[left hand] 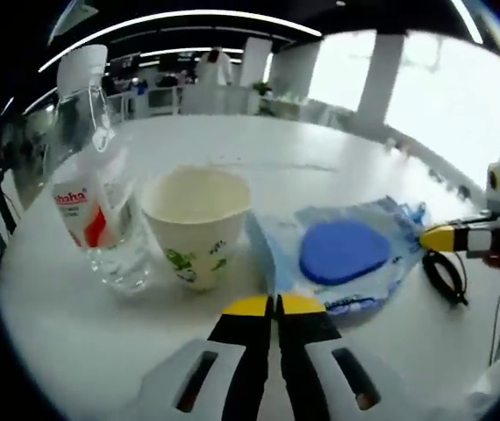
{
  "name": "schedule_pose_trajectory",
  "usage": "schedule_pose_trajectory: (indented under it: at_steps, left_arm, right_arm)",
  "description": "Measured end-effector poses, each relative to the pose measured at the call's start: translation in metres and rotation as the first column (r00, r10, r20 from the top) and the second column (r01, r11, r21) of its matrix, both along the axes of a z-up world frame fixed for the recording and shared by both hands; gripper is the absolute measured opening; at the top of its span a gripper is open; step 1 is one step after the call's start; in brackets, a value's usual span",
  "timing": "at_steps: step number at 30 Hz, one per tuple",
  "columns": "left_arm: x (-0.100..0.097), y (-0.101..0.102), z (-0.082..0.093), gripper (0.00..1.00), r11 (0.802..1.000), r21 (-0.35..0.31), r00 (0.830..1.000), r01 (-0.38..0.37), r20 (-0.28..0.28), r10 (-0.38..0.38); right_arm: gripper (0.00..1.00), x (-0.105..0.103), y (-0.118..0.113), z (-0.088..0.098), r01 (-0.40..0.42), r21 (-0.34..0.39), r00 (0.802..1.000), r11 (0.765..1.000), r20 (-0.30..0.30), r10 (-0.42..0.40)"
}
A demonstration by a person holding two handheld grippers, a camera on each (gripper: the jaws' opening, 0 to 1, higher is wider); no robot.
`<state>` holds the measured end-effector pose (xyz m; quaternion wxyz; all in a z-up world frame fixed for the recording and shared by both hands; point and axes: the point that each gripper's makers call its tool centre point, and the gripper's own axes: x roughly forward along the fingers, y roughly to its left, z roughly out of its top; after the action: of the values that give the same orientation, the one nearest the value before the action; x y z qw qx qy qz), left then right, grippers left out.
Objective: Arrange the tabletop items into an orderly group along one side of the table until the central work area is clear of visible clutter.
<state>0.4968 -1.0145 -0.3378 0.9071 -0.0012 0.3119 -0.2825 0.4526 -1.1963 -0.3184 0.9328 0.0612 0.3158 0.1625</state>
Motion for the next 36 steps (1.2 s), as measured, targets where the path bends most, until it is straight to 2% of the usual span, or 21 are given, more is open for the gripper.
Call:
schedule_pose_trajectory:
  at_steps: [4,10,20,24,26,28,30,31,33,34,36]
  left_arm:
    - [0.006,-0.005,0.009,0.00,1.000,-0.011,0.999,0.006,0.038,-0.005]
    - [0.006,-0.006,-0.005,0.00,1.000,0.001,1.000,0.007,0.002,-0.007]
    - [0.012,-0.004,-0.013,0.00,1.000,0.001,1.000,-0.016,-0.025,0.016]
    - [0.010,-0.001,-0.023,0.00,0.999,0.005,0.998,-0.037,-0.058,0.037]
    - [0.008,0.000,-0.029,0.00,0.999,0.002,0.996,-0.053,-0.077,0.053]
    - [0.008,0.001,-0.029,0.00,0.998,-0.006,0.996,-0.061,-0.067,0.060]
    - [0.008,0.001,-0.029,0.00,0.998,-0.009,0.996,-0.069,-0.062,0.068]
    - [0.008,0.001,-0.029,0.00,0.997,-0.015,0.995,-0.076,-0.062,0.075]
    - [0.008,0.001,-0.030,0.00,0.991,-0.066,0.991,-0.119,-0.072,0.114]
    - [0.007,0.001,-0.030,0.00,0.984,-0.105,0.987,-0.145,-0.079,0.137]
    - [0.007,0.002,-0.029,0.00,0.975,-0.144,0.984,-0.169,-0.077,0.159]
  right_arm:
    - [0.00,0.008,-0.005,0.003,-0.015,-0.028,1.000,0.999,0.020,0.015]
    - [0.00,0.017,-0.009,-0.004,-0.049,-0.058,0.999,0.997,0.016,0.050]
    - [0.00,0.015,-0.008,-0.025,-0.061,-0.071,0.997,0.996,-0.039,0.059]
    - [0.00,0.009,-0.009,-0.037,-0.074,-0.093,0.994,0.993,-0.083,0.066]
    - [0.00,0.009,-0.011,-0.038,-0.071,-0.091,0.994,0.993,-0.085,0.063]
    - [0.00,0.008,-0.012,-0.042,-0.052,-0.073,0.993,0.996,-0.106,0.045]
    - [0.00,0.005,-0.011,-0.045,-0.060,-0.087,0.993,0.994,-0.110,0.050]
    - [0.00,0.005,-0.011,-0.046,-0.063,-0.097,0.993,0.993,-0.106,0.052]
    - [0.00,0.001,-0.010,-0.053,-0.072,-0.117,0.992,0.990,-0.116,0.059]
    - [0.00,0.001,-0.012,-0.052,-0.058,-0.114,0.993,0.992,-0.106,0.046]
    - [0.00,0.001,-0.013,-0.051,0.018,-0.061,0.993,0.998,-0.115,-0.025]
